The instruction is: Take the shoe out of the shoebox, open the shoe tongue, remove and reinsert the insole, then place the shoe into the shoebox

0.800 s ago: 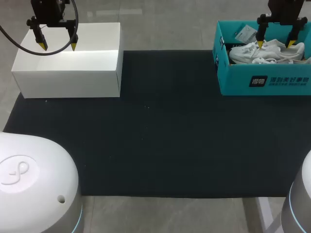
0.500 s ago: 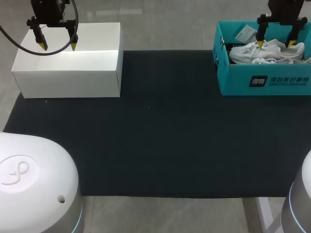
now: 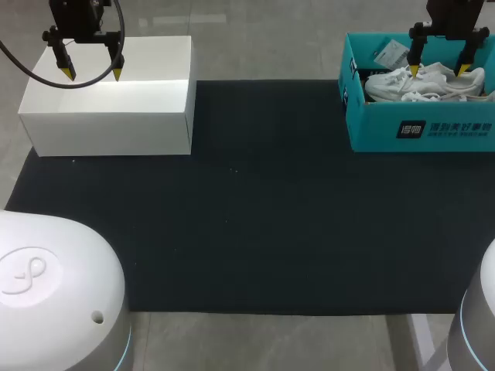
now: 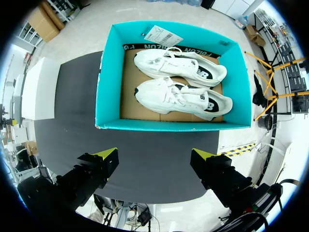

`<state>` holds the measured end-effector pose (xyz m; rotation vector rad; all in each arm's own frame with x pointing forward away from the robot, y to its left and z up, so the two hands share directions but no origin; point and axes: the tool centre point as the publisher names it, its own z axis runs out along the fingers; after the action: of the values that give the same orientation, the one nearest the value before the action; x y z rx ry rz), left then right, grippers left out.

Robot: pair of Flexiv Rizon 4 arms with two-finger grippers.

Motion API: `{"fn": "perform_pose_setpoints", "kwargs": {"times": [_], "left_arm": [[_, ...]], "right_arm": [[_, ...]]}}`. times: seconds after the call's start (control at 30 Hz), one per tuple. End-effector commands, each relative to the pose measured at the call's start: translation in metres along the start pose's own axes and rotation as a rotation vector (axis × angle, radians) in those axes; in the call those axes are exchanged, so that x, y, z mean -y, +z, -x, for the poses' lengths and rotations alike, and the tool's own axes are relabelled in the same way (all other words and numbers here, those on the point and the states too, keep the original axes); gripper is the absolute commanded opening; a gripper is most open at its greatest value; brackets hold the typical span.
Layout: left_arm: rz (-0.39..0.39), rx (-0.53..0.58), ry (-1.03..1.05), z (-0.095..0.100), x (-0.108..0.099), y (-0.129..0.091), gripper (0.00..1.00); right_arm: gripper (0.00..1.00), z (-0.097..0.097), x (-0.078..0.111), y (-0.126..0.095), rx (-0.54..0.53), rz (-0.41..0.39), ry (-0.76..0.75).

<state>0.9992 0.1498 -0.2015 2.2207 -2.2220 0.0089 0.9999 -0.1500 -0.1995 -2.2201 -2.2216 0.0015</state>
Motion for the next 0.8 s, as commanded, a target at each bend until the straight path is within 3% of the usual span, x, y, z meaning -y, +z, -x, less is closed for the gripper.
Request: {"fn": "perform_pose_setpoints", "kwargs": {"times": [0.03,0.13,0.27,0.43,0.63,0.8], "left_arm": [[0.002,0.002,0.000,0.000,0.000,-0.001,1.00],[0.002,0.002,0.000,0.000,0.000,-0.001,1.00],[0.002,0.002,0.000,0.000,0.000,-0.001,1.00],[0.002,0.002,0.000,0.000,0.000,-0.001,1.00],[0.002,0.002,0.000,0.000,0.000,-0.001,1.00],[0.002,0.002,0.000,0.000,0.000,-0.001,1.00]], "right_arm": [[1.00,0.000,0.000,0.000,0.000,0.000,0.000],[1.00,0.003,-0.005,0.002,-0.030,-0.006,-0.013],[1.00,0.035,-0.031,0.004,-0.008,-0.010,0.049],[1.00,0.077,-0.049,0.006,0.025,0.011,0.122],[1.00,0.102,-0.058,0.019,0.073,0.036,0.146],[1.00,0.130,-0.054,0.037,0.087,0.051,0.207]]}}
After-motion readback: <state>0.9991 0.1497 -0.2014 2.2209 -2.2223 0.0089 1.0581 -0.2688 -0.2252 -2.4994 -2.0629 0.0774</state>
